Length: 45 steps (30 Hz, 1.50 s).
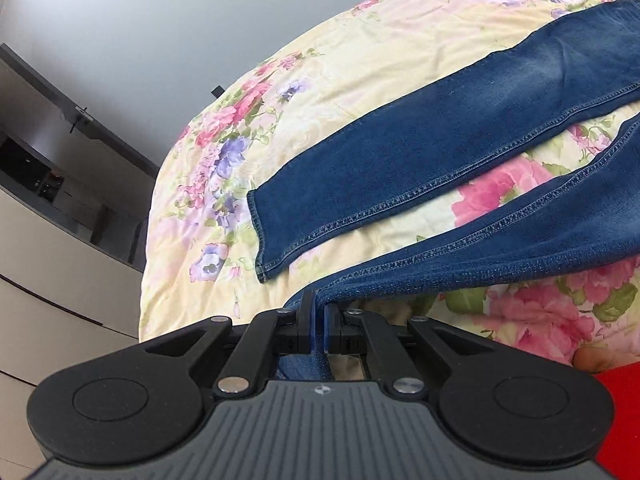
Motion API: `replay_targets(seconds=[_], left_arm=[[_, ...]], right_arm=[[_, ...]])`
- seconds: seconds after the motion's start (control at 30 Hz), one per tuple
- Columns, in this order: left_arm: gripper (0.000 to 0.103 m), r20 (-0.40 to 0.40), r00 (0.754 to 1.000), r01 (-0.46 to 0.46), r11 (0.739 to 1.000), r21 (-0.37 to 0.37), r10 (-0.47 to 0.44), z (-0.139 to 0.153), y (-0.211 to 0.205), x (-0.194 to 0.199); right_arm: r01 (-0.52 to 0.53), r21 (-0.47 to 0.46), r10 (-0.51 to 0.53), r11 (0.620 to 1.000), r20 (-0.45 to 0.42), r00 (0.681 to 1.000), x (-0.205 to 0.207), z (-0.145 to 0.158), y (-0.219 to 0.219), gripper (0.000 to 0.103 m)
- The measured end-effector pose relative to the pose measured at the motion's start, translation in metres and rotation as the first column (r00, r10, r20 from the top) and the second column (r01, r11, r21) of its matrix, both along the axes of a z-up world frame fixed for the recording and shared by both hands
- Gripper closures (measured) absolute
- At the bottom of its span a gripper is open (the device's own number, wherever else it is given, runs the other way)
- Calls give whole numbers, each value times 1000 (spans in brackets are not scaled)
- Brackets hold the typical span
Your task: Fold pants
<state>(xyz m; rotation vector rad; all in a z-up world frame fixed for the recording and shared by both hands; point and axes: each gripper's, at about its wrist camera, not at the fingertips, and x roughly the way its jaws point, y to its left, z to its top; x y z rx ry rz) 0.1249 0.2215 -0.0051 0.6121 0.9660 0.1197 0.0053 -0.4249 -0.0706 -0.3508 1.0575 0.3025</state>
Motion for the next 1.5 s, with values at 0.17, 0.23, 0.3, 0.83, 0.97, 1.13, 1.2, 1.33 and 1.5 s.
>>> replay_targets(seconds=[0.17,0.23,0.3,0.83,0.97,1.13,1.2,1.33,1.5], left_arm=[[100,-2,1000,-20,1000,19,20,7,-7,-4],[100,-4,1000,-30,999,18,30,7,-7,-4],[100,-5,999,-39,999,20,39,8,-8,-5],[100,24,998,-57,998,17,56,15,-12,-11],[100,24,998,-58,998,12,58,13,-12,-10],[100,38,996,-85,996,-26,86,13,-5,-9],[100,51,992,-112,992,-64,115,17,1,-8],[100,83,984,-147,983,-113,157,25,10,-6],[100,109,973,-185,969,-164,204,38,21,4]], right_arm=[[-58,-78,62,995,48,997,-12,0,0,48],[-118,-132,125,984,44,991,-21,-3,5,49],[-172,-177,183,969,51,982,-32,-4,7,52],[-428,-439,503,790,65,862,-45,-30,36,72],[-432,-451,505,781,51,861,-39,-40,35,73],[-378,-408,451,831,97,887,-38,-26,34,88],[-339,-381,416,860,141,898,-33,-12,31,93],[-210,-279,287,937,274,918,-20,36,21,95],[-94,-240,192,966,424,885,11,89,20,95]])
